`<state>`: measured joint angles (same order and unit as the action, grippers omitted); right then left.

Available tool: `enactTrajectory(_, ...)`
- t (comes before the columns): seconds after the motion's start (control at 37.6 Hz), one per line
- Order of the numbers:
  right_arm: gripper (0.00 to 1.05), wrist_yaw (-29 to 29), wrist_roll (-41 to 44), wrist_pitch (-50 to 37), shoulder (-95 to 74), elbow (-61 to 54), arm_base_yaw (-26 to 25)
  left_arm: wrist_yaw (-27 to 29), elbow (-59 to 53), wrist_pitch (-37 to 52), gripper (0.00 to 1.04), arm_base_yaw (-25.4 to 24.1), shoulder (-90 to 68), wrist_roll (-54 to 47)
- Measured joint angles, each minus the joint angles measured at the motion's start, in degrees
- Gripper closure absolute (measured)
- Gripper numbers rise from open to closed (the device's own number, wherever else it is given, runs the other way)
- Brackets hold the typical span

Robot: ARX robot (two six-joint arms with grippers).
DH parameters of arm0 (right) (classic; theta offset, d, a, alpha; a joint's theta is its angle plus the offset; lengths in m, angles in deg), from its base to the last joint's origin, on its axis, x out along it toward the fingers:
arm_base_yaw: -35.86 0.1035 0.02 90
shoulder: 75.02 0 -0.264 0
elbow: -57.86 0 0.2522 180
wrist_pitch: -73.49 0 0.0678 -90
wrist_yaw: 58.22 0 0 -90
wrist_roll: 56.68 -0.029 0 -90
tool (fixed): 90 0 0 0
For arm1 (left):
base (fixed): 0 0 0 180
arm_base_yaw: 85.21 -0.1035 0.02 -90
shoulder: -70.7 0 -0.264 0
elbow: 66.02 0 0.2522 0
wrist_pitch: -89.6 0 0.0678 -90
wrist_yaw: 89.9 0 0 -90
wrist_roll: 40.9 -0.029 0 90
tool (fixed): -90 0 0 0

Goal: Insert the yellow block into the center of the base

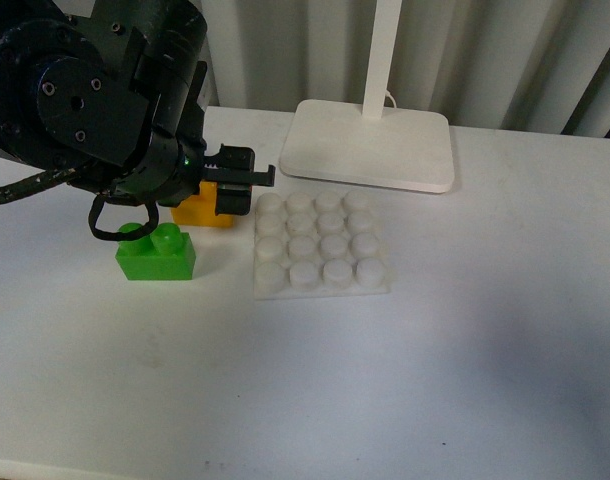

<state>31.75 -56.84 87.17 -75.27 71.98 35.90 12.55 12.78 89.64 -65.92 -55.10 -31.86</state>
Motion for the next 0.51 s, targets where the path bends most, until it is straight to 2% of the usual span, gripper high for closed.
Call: enactTrajectory(0.51, 0.09, 0.0, 0.0, 0.0, 0.0, 0.0, 0.0, 3.45, -1.16, -2.36, 0.41, 1.88, 5.73, 1.51)
